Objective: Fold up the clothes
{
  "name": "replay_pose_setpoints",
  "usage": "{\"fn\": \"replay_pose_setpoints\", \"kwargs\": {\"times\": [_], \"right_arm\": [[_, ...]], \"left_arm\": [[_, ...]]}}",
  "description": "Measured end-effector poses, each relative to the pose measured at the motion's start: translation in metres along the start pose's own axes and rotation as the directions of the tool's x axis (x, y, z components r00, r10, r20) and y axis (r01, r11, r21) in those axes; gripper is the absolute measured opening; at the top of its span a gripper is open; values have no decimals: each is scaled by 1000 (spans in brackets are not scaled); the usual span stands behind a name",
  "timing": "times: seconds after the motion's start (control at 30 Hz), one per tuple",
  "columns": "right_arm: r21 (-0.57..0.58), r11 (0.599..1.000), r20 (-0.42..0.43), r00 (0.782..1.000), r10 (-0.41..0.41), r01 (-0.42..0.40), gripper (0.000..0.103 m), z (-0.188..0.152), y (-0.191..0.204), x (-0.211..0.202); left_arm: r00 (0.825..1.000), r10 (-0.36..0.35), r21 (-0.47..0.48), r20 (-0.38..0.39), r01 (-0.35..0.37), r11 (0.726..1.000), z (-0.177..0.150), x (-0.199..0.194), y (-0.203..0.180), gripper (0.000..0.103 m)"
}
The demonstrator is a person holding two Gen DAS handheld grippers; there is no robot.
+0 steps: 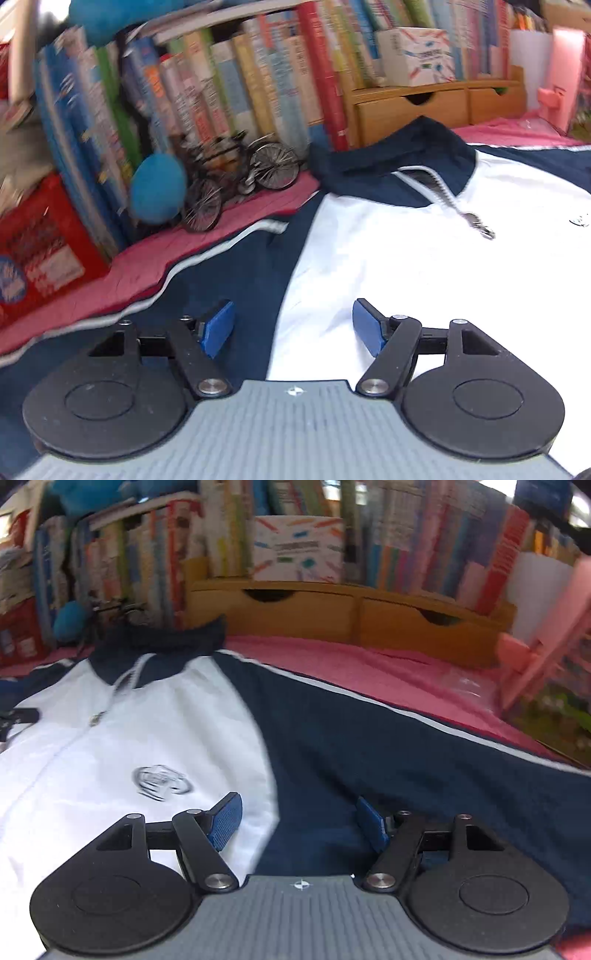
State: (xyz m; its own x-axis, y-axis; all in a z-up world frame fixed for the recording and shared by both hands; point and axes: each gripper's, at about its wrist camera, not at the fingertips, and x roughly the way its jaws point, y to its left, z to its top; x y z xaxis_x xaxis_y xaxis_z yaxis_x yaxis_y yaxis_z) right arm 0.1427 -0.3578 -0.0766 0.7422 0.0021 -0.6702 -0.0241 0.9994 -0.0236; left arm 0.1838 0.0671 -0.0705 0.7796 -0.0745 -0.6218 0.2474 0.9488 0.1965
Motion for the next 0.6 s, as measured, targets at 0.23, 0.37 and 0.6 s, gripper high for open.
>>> {"fn": "replay_pose_setpoints", "kwargs": {"times": [0.23,0.37,0.6], "right_arm": [[290,875,-52,920,-389,387,74,-35,-167,-20],[314,748,-144,808,-571,585,69,-36,-207,-27],[211,928,84,941,-329,306,71,-19,-127,-63]], "left_arm": [[999,35,-137,-12,-36,990,-24,-6,41,93],[997,80,-136,-21,-83,987,-22,-4,35,99],[993,114,-106,-14,-115,988,-23,-6,30,100]]}}
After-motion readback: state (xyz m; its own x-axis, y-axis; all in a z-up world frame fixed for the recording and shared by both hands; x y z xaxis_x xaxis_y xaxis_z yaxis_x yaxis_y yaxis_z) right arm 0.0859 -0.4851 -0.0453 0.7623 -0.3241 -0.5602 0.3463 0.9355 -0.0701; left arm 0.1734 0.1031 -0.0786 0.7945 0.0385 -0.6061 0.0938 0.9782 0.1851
